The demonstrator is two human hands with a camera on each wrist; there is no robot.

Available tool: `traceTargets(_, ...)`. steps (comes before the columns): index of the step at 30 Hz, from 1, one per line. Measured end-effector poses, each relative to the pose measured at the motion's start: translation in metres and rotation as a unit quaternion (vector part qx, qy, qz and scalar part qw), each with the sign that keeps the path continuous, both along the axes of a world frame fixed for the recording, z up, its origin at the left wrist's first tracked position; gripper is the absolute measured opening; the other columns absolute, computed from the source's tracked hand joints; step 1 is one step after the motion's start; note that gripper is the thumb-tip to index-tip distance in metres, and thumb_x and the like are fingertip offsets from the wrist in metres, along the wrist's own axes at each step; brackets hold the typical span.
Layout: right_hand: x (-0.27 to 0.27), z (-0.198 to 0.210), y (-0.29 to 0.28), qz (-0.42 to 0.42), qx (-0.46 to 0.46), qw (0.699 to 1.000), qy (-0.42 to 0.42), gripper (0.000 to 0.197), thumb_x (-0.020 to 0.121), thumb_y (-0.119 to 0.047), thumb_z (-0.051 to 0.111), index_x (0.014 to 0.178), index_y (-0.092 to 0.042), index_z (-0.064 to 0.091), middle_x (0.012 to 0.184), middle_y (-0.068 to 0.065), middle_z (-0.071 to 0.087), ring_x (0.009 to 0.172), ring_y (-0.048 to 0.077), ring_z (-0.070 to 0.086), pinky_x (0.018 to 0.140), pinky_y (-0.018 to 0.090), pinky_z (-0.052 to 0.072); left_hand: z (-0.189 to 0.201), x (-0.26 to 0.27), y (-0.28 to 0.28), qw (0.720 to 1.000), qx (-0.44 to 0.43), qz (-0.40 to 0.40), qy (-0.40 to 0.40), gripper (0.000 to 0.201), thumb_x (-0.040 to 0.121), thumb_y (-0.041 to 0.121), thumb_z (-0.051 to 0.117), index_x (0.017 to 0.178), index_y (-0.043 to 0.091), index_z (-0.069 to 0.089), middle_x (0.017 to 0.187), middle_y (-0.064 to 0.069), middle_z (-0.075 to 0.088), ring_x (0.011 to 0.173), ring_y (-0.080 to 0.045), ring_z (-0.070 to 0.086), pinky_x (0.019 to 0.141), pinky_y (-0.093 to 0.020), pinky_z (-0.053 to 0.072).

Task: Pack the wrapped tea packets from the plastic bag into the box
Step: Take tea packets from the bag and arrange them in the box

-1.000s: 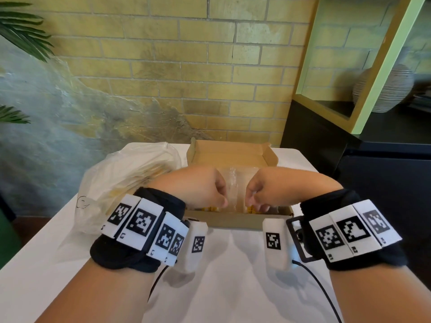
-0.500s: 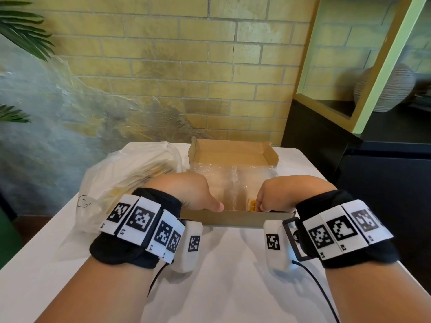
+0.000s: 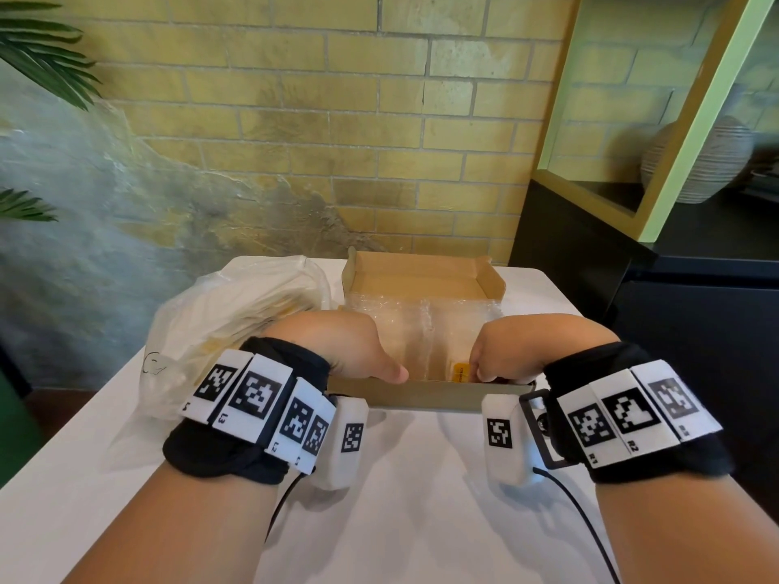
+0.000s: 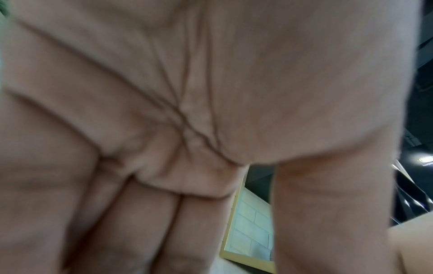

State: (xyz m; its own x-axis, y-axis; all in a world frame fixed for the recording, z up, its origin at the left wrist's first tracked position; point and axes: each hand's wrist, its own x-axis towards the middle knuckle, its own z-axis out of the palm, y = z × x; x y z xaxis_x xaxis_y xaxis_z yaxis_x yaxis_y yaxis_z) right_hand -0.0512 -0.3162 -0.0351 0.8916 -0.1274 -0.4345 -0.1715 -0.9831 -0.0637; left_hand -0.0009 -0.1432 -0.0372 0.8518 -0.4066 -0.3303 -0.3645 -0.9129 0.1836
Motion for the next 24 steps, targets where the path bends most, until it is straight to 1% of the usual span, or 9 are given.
traceTargets(2, -0.001, 0.002, 0.000, 0.001, 0.001, 1.000, -0.001, 0.029, 0.091, -0.013, 0.049, 0.115, -0.006, 0.063, 0.118, 0.011, 0.063, 0.101, 0.025, 0.058, 0.090, 0.029, 0.047, -0.001, 0.001, 0.001, 1.000, -0.011, 0.001, 0.002, 0.060, 0.081, 0.058, 0.058, 0.069, -0.001, 0.050, 0.055, -0.005, 0.039, 0.056, -0.017, 0.038, 0.065, -0.029, 0.033)
traceTargets(7, -0.003, 0.010, 0.004, -0.029, 0.038, 0.999, 0.006, 0.028, 0.091, -0.010, 0.047, 0.112, -0.005, 0.064, 0.094, 0.008, 0.065, 0.083, 0.019, 0.053, 0.073, 0.023, 0.042, 0.003, -0.004, -0.002, 1.000, -0.017, -0.014, 0.011, 0.066, 0.082, 0.055, 0.058, 0.099, -0.009, 0.052, 0.080, -0.020, 0.056, 0.080, -0.039, 0.058, 0.082, -0.041, 0.048)
traceTargets(9, -0.005, 0.011, 0.007, -0.031, 0.040, 0.999, 0.007, 0.029, 0.091, -0.010, 0.046, 0.114, -0.006, 0.063, 0.098, 0.007, 0.065, 0.091, 0.021, 0.059, 0.080, 0.025, 0.046, 0.003, -0.008, -0.005, 1.000, -0.006, -0.020, 0.016, 0.065, 0.084, 0.055, 0.056, 0.104, -0.006, 0.054, 0.101, -0.017, 0.055, 0.104, -0.038, 0.056, 0.094, -0.044, 0.045)
traceTargets(12, -0.007, 0.010, 0.011, -0.003, 0.028, 1.000, -0.013, 0.030, 0.091, -0.013, 0.049, 0.116, -0.008, 0.064, 0.116, 0.012, 0.065, 0.099, 0.024, 0.061, 0.089, 0.031, 0.047, 0.000, -0.011, -0.008, 0.999, 0.004, -0.025, 0.035, 0.052, 0.084, 0.058, 0.055, 0.112, 0.016, 0.065, 0.104, -0.013, 0.063, 0.104, -0.028, 0.060, 0.093, -0.038, 0.047)
traceTargets(15, -0.008, 0.012, 0.012, -0.005, 0.042, 0.999, -0.010, 0.031, 0.090, -0.014, 0.051, 0.119, -0.010, 0.063, 0.120, 0.011, 0.063, 0.095, 0.020, 0.058, 0.085, 0.029, 0.047, 0.000, -0.009, -0.005, 0.999, 0.002, -0.023, 0.037, 0.050, 0.083, 0.059, 0.055, 0.109, 0.018, 0.067, 0.104, -0.009, 0.065, 0.102, -0.025, 0.060, 0.090, -0.035, 0.047)
traceTargets(18, -0.008, 0.013, 0.011, -0.025, 0.017, 1.000, 0.010, 0.033, 0.093, -0.012, 0.043, 0.121, -0.007, 0.059, 0.123, 0.013, 0.060, 0.112, 0.027, 0.057, 0.097, 0.032, 0.045, 0.002, -0.006, -0.002, 1.000, -0.001, -0.018, 0.026, 0.063, 0.084, 0.057, 0.055, 0.103, -0.003, 0.058, 0.096, -0.012, 0.055, 0.103, -0.035, 0.058, 0.092, -0.043, 0.046)
traceTargets(20, -0.007, 0.013, 0.009, -0.026, 0.015, 0.999, 0.019, 0.032, 0.092, -0.012, 0.046, 0.121, -0.007, 0.059, 0.120, 0.012, 0.062, 0.111, 0.027, 0.058, 0.096, 0.031, 0.046, 0.004, -0.004, 0.000, 1.000, -0.008, -0.016, 0.023, 0.064, 0.084, 0.057, 0.055, 0.090, -0.007, 0.056, 0.077, -0.019, 0.054, 0.081, -0.036, 0.059, 0.080, -0.039, 0.049)
traceTargets(22, -0.006, 0.015, 0.008, -0.052, 0.042, 0.997, 0.031, 0.032, 0.093, -0.012, 0.047, 0.121, -0.005, 0.059, 0.107, 0.008, 0.064, 0.097, 0.022, 0.061, 0.087, 0.027, 0.047, 0.006, -0.003, 0.002, 0.999, -0.022, -0.015, 0.027, 0.055, 0.084, 0.057, 0.055, 0.070, 0.004, 0.058, 0.059, -0.006, 0.048, 0.060, -0.021, 0.049, 0.063, -0.028, 0.039)
traceTargets(24, -0.005, 0.019, 0.008, -0.086, 0.081, 0.992, 0.053, 0.030, 0.093, -0.011, 0.047, 0.119, -0.001, 0.059, 0.086, 0.005, 0.057, 0.074, 0.015, 0.052, 0.072, 0.022, 0.042, 0.009, -0.001, 0.005, 0.998, -0.053, -0.014, 0.035, 0.042, 0.085, 0.053, 0.055, 0.071, 0.014, 0.063, 0.066, 0.007, 0.061, 0.065, -0.013, 0.053, 0.067, -0.024, 0.042)
